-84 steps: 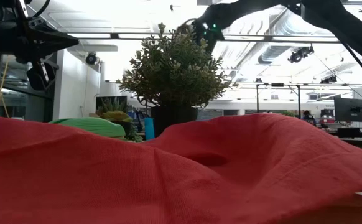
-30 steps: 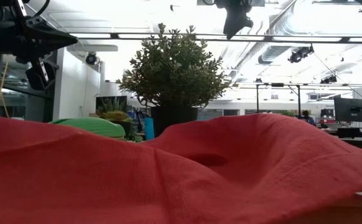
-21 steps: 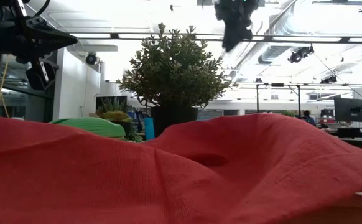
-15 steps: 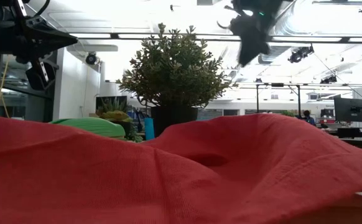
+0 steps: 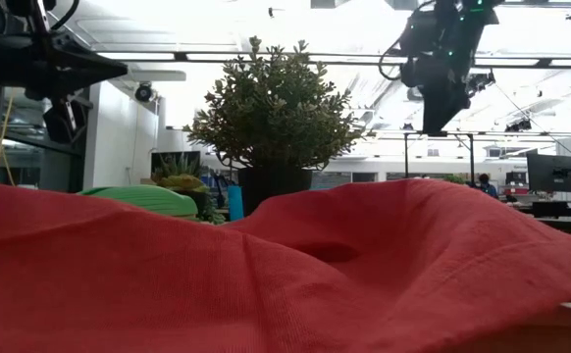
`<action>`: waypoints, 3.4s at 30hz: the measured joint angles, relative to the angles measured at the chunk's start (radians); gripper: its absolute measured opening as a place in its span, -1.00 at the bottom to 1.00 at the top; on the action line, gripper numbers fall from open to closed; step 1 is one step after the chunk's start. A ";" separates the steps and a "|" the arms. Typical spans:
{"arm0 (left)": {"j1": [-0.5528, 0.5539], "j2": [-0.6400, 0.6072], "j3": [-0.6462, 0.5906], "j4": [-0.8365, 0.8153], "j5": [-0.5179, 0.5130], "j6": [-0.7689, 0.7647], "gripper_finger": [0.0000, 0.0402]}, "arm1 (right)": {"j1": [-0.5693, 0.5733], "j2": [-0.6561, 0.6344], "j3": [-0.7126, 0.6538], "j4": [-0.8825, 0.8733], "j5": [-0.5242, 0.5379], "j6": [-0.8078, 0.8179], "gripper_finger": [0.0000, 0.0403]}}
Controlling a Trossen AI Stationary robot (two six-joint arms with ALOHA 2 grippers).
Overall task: Pick and placing Produce into tupperware
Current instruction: Put the brown kiwi into the blue bin
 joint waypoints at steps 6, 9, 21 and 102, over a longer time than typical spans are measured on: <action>0.000 0.000 0.000 0.002 -0.047 -0.051 -1.00 | -0.026 0.055 0.003 0.022 0.097 -0.014 -0.31; 0.000 0.000 0.000 0.002 -0.074 -0.064 -1.00 | -0.030 0.074 0.004 0.020 0.093 -0.070 -0.31; 0.000 0.000 0.000 0.002 -0.107 -0.055 -1.00 | -0.043 0.151 0.005 0.073 0.042 -0.169 -0.24; 0.000 0.001 0.000 0.002 -0.106 -0.053 -1.00 | -0.047 0.554 0.006 0.047 -0.039 -0.284 0.12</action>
